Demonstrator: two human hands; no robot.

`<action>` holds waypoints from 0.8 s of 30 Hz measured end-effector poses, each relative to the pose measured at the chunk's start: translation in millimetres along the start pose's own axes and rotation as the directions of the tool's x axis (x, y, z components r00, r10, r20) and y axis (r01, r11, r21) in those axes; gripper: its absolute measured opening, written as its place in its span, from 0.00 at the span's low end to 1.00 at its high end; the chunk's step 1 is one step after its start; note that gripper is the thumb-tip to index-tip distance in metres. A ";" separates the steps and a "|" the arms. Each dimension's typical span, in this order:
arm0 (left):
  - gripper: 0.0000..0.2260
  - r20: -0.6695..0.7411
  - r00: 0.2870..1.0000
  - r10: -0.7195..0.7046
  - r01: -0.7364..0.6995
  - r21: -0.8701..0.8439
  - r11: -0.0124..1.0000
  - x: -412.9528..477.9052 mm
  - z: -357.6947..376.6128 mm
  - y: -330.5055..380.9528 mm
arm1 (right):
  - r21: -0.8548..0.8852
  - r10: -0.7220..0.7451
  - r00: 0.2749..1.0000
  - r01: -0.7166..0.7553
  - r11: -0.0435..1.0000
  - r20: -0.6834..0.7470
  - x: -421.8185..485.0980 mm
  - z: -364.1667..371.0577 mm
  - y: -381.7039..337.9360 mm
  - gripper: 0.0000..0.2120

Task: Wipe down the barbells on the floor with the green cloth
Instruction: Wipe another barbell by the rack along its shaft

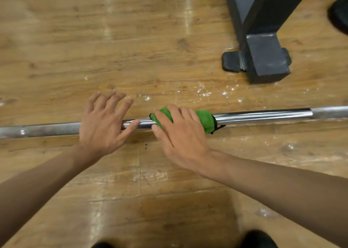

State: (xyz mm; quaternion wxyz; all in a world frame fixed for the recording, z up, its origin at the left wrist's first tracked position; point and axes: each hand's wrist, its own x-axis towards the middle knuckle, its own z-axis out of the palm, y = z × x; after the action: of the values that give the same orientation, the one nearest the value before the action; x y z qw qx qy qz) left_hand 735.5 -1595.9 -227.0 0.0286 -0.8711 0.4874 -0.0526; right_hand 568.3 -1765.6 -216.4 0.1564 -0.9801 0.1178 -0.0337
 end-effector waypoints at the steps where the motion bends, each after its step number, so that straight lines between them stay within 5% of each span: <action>1: 0.33 0.004 1.000 0.011 -0.011 -0.003 1.000 0.3 0.2 -0.8 | -0.025 -0.053 0.998 0.054 0.998 0.023 -4.6 -3.5 10.1 0.30; 4: 0.32 -0.019 1.000 0.024 -0.024 -0.006 1.000 -3.0 2.2 -2.9 | -0.149 -0.079 0.997 0.079 0.986 0.008 -33.9 -18.0 72.9 0.32; 8: 0.33 -0.058 0.998 0.029 -0.029 0.001 1.000 -7.6 4.6 0.0 | -0.136 0.126 0.982 -0.145 0.980 -0.138 -73.7 -32.6 137.8 0.33; 11: 0.34 -0.068 0.997 0.032 -0.032 0.004 0.999 -12.7 6.1 2.0 | -0.034 0.295 0.932 -0.308 0.951 -0.212 -71.6 -26.9 110.6 0.30; 15: 0.35 -0.063 0.997 0.036 -0.035 0.021 0.999 -18.4 7.5 3.1 | -0.173 0.062 0.997 -0.068 0.983 -0.041 -33.3 -0.3 20.1 0.30; 19: 0.36 -0.057 0.997 0.046 -0.044 0.036 0.998 -24.4 9.8 2.9 | -0.245 -0.136 0.987 0.152 0.958 0.081 -11.6 9.2 -5.8 0.32; 24: 0.35 -0.107 0.993 0.055 -0.052 0.029 0.998 -31.4 11.8 3.9 | -0.249 0.015 1.000 -0.010 0.969 0.018 -65.9 -19.3 89.6 0.31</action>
State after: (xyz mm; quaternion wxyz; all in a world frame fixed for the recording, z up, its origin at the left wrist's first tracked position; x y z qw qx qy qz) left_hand 717.3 -1571.2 -241.1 0.0148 -0.8532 0.5106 -0.1052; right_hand 482.7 -1838.2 -228.2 0.0338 -0.9915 0.1256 -0.0079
